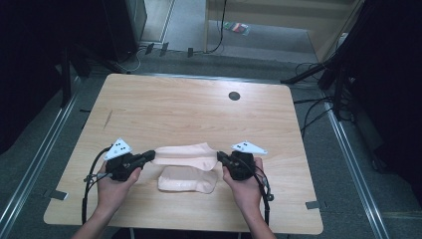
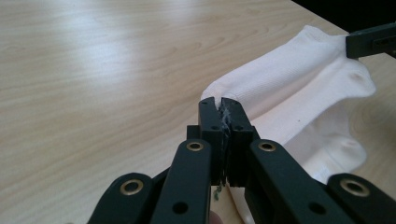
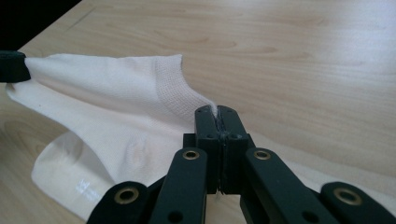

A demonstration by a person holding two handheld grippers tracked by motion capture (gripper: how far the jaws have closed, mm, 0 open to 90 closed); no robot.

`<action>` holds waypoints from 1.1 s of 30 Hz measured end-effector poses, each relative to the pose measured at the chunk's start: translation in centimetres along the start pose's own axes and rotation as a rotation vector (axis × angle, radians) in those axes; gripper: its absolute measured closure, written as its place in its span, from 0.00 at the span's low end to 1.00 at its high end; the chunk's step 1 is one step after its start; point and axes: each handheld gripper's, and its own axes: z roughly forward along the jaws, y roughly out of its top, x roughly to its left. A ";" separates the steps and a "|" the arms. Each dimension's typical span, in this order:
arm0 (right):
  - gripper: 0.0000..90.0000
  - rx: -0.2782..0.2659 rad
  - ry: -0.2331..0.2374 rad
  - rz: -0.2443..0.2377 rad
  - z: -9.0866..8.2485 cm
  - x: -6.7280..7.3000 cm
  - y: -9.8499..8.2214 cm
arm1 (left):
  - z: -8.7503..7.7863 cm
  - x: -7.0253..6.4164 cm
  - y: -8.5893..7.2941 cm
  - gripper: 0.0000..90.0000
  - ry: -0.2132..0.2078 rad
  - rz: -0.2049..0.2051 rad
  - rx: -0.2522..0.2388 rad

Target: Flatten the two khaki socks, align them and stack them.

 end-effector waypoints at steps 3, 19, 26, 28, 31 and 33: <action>1.00 0.019 -0.003 -0.015 -0.2 0.3 -0.6 | -0.6 -0.1 -0.6 1.00 -0.008 -0.001 0.010; 0.99 0.077 0.033 -0.031 -0.1 0.7 -3.7 | -0.5 -1.6 -3.3 0.99 -0.057 0.011 0.120; 0.99 0.096 0.038 -0.028 0.1 0.6 -4.3 | 0.0 -2.0 -3.7 0.99 -0.050 0.053 0.156; 0.99 0.104 0.027 -0.042 0.5 0.8 -4.5 | 0.2 -2.4 -3.9 0.99 -0.046 0.089 0.177; 0.99 0.109 0.016 -0.054 0.7 0.9 -4.7 | 0.6 -3.0 -4.1 0.98 -0.026 0.144 0.203; 0.99 0.109 0.012 -0.056 0.7 0.9 -4.9 | 0.7 -3.0 -4.2 0.98 -0.020 0.148 0.206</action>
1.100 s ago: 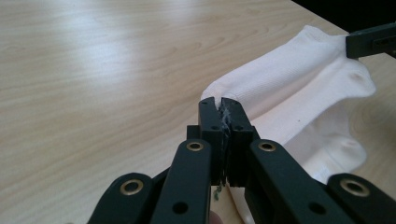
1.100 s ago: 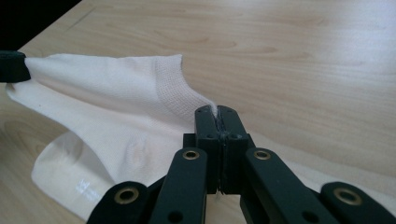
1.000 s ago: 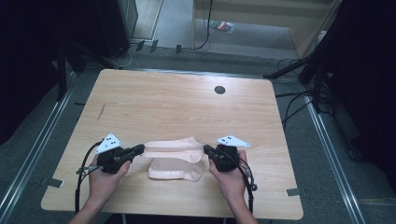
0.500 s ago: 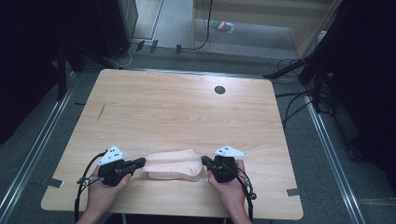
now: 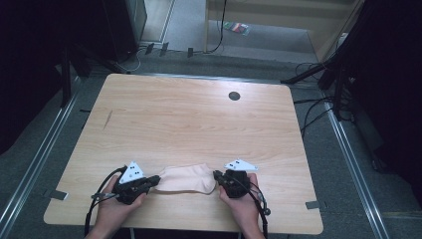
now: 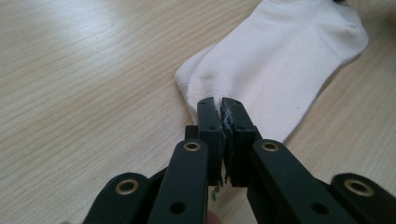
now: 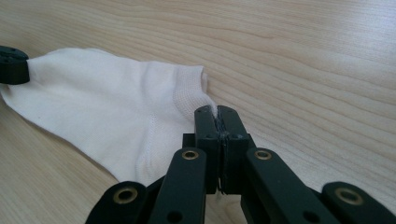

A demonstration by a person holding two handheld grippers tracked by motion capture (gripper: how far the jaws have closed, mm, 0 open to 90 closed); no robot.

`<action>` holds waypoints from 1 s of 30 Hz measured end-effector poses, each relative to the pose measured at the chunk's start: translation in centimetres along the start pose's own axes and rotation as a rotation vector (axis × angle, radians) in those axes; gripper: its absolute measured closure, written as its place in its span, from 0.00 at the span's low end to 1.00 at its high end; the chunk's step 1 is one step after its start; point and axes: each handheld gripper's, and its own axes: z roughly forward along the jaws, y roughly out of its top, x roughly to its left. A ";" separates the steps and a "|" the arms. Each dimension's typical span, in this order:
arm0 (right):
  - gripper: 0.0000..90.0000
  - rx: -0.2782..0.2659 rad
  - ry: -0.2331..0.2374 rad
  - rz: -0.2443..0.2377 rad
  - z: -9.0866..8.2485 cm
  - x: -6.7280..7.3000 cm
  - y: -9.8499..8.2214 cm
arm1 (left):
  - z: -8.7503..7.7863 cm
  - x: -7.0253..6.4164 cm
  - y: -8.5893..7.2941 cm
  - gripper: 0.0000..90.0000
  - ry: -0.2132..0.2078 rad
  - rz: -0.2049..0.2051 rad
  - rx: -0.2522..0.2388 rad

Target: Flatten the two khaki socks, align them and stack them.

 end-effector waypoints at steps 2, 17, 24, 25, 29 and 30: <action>0.99 0.007 -0.009 -0.008 0.1 0.0 -0.2 | 0.2 0.0 -0.1 0.97 -0.008 -0.003 0.007; 0.15 -0.106 0.018 0.035 -0.5 -0.5 -0.3 | -1.0 1.6 -0.2 0.13 0.034 -0.182 -0.170; 0.03 -0.119 0.063 0.003 -1.6 -0.9 -0.1 | -2.0 2.8 -0.6 0.08 0.067 -0.189 -0.207; 0.02 -0.125 0.069 0.001 -1.7 -1.1 -0.1 | -2.2 3.0 -0.6 0.08 0.073 -0.197 -0.213; 0.01 -0.136 0.063 0.022 -2.3 -1.9 0.1 | -2.7 4.0 -1.0 0.08 0.093 -0.221 -0.227; 0.01 -0.138 0.060 0.024 -2.4 -2.1 0.1 | -2.8 4.3 -1.1 0.08 0.100 -0.222 -0.225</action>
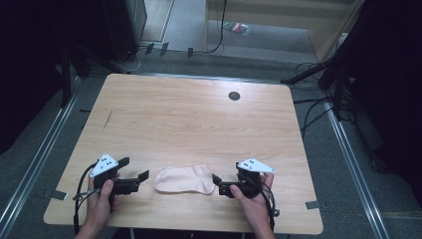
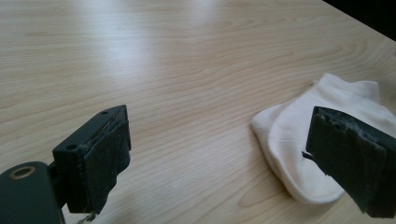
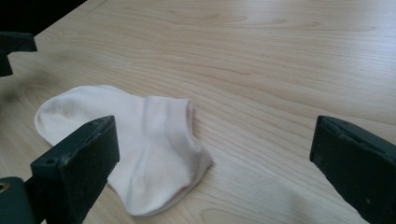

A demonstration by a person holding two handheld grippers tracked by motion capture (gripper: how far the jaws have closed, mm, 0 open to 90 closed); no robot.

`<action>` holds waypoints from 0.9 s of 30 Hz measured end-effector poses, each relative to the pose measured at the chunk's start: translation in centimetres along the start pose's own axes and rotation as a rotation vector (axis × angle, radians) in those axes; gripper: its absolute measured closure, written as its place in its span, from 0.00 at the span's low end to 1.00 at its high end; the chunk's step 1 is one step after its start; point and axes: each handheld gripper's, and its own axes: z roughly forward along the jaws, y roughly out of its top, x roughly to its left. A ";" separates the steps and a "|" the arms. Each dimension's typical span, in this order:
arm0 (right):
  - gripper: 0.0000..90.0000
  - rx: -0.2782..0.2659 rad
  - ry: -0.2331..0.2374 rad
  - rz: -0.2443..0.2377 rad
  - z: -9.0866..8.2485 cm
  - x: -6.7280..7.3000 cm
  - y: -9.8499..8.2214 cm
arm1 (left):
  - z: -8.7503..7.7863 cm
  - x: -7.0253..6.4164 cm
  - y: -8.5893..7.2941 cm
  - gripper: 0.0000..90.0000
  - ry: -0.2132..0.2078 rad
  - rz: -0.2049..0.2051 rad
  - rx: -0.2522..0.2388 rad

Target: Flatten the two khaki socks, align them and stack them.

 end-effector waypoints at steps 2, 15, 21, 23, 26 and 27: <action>0.01 0.000 -0.006 0.004 -0.1 -0.3 0.0 | -0.1 0.4 0.0 0.08 0.014 -0.007 0.002; 0.01 -0.017 -0.113 0.019 -2.9 -4.0 -1.1 | -2.1 4.3 -0.8 0.04 0.090 -0.037 -0.009; 0.01 -0.023 -0.145 0.031 -4.0 -5.4 -1.9 | -3.1 5.5 -1.3 0.03 0.116 -0.034 -0.008; 0.01 -0.024 -0.158 0.032 -4.5 -6.0 -2.2 | -3.5 6.0 -1.5 0.03 0.126 -0.043 -0.010; 0.01 -0.017 -0.192 0.046 -5.4 -7.2 -3.0 | -3.9 6.8 -2.0 0.03 0.148 -0.049 -0.001; 0.01 -0.017 -0.201 0.052 -5.7 -7.6 -3.2 | -4.1 7.1 -2.1 0.02 0.154 -0.053 -0.002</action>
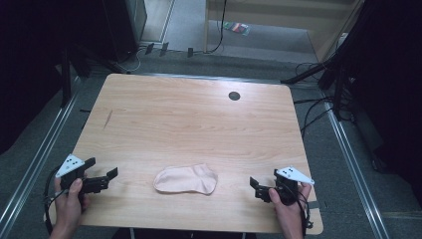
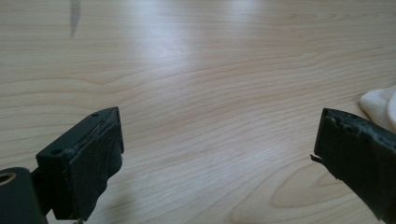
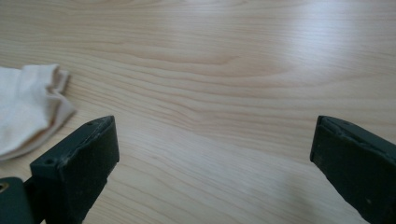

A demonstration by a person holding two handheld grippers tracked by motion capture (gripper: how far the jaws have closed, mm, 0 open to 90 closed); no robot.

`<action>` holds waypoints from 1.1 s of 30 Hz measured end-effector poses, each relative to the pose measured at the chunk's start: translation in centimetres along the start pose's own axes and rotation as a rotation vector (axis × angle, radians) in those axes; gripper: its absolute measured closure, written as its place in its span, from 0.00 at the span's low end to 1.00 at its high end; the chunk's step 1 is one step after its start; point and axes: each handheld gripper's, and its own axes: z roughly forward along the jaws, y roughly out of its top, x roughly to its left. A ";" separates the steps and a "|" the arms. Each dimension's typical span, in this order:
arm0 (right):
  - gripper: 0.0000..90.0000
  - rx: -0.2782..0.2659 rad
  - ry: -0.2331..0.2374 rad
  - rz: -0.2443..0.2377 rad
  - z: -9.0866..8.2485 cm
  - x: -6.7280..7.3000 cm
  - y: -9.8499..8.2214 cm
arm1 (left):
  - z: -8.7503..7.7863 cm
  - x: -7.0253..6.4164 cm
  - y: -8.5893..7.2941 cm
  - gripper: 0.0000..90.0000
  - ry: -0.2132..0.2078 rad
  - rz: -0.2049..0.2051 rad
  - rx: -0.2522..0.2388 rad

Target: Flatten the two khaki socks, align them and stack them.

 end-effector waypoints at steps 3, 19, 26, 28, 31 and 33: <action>0.01 0.000 -0.028 0.021 -0.6 -1.5 -0.6 | -0.4 0.7 -0.1 0.02 0.016 -0.008 -0.009; 0.01 -0.017 -0.114 0.089 -3.3 -5.9 -2.4 | -2.0 3.3 -0.7 0.02 0.086 -0.015 -0.017; 0.01 -0.019 -0.133 0.101 -4.2 -6.8 -3.0 | -2.4 4.0 -0.9 0.02 0.098 -0.025 -0.027; 0.01 -0.025 -0.128 0.113 -4.6 -7.0 -3.2 | -2.3 3.9 -0.9 0.02 0.100 -0.021 -0.025; 0.01 -0.020 -0.120 0.111 -4.8 -7.2 -3.6 | -2.1 3.7 -0.9 0.02 0.102 -0.007 -0.023; 0.01 -0.019 -0.116 0.115 -4.8 -7.3 -3.7 | -2.1 3.7 -0.9 0.02 0.106 -0.010 -0.033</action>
